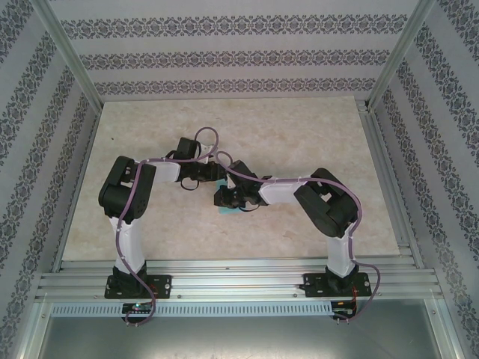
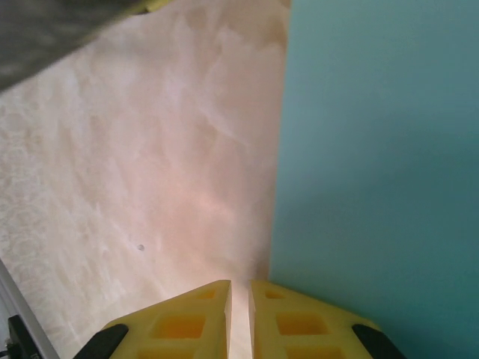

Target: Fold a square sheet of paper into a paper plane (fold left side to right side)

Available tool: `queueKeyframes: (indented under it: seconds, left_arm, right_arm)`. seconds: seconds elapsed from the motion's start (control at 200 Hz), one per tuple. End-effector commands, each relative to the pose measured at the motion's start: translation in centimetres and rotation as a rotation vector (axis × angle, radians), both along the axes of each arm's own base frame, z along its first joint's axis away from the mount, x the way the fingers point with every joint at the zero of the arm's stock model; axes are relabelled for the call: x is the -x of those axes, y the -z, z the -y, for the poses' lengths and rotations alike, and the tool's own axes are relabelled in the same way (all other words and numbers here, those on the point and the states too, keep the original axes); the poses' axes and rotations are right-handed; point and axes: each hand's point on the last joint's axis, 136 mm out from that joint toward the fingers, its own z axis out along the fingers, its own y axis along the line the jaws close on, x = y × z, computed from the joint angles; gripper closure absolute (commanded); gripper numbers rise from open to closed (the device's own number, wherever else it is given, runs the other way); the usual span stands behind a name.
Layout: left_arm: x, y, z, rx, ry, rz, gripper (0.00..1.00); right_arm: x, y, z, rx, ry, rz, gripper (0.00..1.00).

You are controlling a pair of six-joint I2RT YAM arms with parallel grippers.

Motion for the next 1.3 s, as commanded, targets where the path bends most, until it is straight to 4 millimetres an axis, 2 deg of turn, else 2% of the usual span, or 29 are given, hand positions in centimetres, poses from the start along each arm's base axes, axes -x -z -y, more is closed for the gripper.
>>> queueKeyframes:
  seconds: [0.0,0.19,0.714,0.969,1.099,1.189,1.299]
  left_arm:
    - [2.8,4.9,-1.9,-0.113,-0.027,-0.137,0.69]
    - [2.8,5.1,-2.0,-0.125,-0.025,-0.136,0.69]
    - [2.7,5.6,-2.5,-0.160,-0.029,-0.136,0.70]
    - [2.8,5.5,-2.5,-0.159,-0.027,-0.133,0.70]
    - [2.3,3.1,-2.2,-0.109,-0.030,-0.104,0.68]
    - [1.3,-0.1,-2.6,-0.071,-0.049,-0.054,0.65]
    - [0.4,-3.9,-4.0,-0.059,-0.083,0.007,0.64]
  right_arm:
    - [1.0,1.4,0.1,0.076,-0.045,-0.007,0.85]
    - [2.6,2.2,0.8,0.151,-0.088,-0.033,0.85]
    - [7.7,2.4,2.0,0.193,-0.160,-0.106,0.84]
    - [8.8,3.1,2.7,0.197,-0.147,-0.127,0.84]
    - [8.6,3.7,2.8,0.205,-0.137,-0.132,0.84]
    - [8.6,3.9,2.8,0.208,-0.137,-0.134,0.84]
    - [8.4,4.0,3.0,0.214,-0.134,-0.135,0.84]
